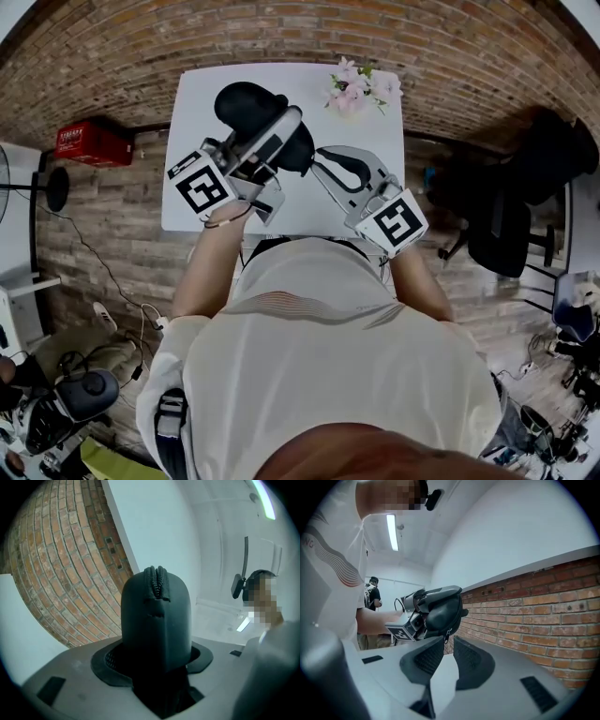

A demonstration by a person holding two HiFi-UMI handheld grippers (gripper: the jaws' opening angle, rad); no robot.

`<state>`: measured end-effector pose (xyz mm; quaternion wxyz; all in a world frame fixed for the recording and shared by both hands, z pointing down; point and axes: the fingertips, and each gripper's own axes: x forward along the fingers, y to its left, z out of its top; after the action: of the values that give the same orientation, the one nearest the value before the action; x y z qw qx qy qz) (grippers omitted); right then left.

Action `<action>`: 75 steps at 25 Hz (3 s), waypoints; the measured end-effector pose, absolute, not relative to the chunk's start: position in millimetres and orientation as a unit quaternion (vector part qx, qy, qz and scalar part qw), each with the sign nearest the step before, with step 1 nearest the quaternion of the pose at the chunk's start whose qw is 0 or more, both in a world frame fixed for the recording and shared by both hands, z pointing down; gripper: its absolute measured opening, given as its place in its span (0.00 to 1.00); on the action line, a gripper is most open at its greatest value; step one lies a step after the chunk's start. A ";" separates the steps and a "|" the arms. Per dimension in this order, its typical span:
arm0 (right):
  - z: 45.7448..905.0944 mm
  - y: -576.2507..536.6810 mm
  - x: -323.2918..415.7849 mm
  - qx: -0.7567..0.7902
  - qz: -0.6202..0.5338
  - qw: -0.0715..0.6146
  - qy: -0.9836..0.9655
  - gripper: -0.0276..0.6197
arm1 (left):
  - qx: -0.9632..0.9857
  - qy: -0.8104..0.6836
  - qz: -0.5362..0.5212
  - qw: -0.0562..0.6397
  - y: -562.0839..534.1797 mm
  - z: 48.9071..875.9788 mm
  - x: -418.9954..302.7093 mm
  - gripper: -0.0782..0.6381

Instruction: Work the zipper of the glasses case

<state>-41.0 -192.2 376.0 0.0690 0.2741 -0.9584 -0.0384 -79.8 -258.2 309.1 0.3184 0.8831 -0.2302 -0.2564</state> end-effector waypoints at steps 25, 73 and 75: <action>396.7 -203.4 -32.8 0.311 -0.033 0.114 -0.943 0.12 | 0.869 -0.270 -0.236 0.340 -260.1 335.0 -77.6 0.48; 390.2 -213.5 -22.4 0.282 -0.065 0.101 -0.952 0.14 | 0.933 -0.097 0.015 0.348 -204.0 391.7 -11.5 0.47; 389.7 -214.4 -21.9 0.283 -0.063 0.098 -0.952 0.14 | 0.934 -0.089 0.035 0.343 -199.5 397.9 -8.7 0.47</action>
<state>-21.9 -214.4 389.7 0.0980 0.2829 -0.9521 -0.0631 -8.7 -199.5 397.9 0.3432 0.9344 -0.0892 0.0346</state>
